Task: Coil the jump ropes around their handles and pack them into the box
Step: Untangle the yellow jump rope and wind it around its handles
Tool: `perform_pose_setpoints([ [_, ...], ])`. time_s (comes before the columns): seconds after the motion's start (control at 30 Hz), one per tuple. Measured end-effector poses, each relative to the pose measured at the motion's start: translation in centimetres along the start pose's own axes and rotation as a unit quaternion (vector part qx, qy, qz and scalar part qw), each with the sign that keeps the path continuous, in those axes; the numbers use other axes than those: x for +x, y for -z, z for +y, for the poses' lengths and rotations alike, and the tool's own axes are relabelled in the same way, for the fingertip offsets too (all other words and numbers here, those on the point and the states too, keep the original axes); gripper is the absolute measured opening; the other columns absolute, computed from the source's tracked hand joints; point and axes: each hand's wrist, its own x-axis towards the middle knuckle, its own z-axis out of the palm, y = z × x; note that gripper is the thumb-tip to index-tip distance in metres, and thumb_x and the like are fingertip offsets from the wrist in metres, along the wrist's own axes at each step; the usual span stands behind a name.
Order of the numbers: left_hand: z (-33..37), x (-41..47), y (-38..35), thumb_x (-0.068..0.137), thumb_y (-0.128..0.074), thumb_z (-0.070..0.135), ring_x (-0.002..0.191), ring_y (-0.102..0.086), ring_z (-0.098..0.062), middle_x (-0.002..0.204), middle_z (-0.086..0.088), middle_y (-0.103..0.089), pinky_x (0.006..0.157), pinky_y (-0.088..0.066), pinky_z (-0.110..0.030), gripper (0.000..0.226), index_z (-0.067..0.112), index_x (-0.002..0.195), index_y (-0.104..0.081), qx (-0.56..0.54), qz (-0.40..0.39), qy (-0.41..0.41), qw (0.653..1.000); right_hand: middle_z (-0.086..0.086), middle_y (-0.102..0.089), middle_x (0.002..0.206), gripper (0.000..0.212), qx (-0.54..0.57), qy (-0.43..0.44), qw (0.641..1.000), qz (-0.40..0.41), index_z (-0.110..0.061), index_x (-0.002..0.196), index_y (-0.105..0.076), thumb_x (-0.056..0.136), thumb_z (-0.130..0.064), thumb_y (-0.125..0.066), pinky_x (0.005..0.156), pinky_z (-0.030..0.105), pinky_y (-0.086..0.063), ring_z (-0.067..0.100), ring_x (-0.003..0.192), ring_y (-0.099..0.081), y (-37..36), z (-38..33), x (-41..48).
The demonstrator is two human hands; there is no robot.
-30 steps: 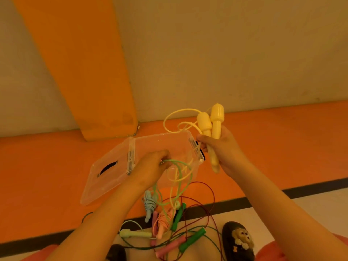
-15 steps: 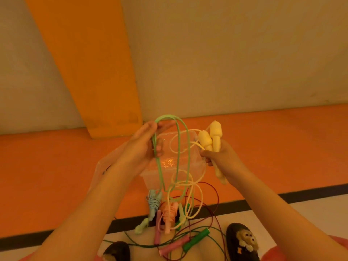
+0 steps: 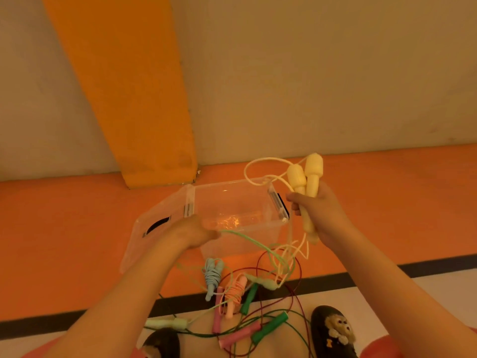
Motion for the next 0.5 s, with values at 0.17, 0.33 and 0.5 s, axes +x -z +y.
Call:
perform_pose_setpoints([
  [0.17, 2.0, 0.9, -3.8, 0.087, -0.066, 0.041, 0.144, -0.023, -0.019, 0.159, -0.003, -0.019, 0.116, -0.022, -0.029, 0.084, 0.016, 0.152, -0.018, -0.076, -0.016, -0.189, 0.979, 0.009, -0.058, 0.072, 0.015, 0.066, 0.024, 0.998, -0.001, -0.01, 0.09, -0.056, 0.085, 0.002, -0.063, 0.048, 0.02, -0.046, 0.008, 0.052, -0.054, 0.3, -2.4, -0.2],
  [0.33, 4.2, 1.6, -7.5, 0.088, -0.066, 0.041, 0.144, -0.024, -0.019, 0.158, 0.002, -0.023, 0.116, -0.023, -0.033, 0.085, 0.025, 0.153, -0.013, -0.058, -0.029, -0.274, 0.96, 0.01, -0.056, 0.075, 0.016, 0.12, 0.039, 0.992, -0.015, -0.006, 0.099, -0.054, 0.086, 0.001, -0.062, 0.049, 0.019, -0.047, 0.008, 0.052, -0.053, 0.1, -3.9, -0.4],
  [0.5, 4.5, 2.6, -9.4, 0.096, -0.053, 0.038, 0.116, -0.055, -0.027, 0.133, -0.012, -0.054, 0.096, -0.045, -0.037, 0.053, 0.011, 0.14, -0.037, 0.03, -0.092, -0.169, 0.981, 0.01, -0.056, 0.072, 0.014, 0.108, 0.06, 0.992, -0.003, -0.009, 0.091, -0.055, 0.086, 0.002, -0.063, 0.048, 0.019, -0.045, 0.009, 0.051, -0.052, 0.4, -4.5, -0.6],
])
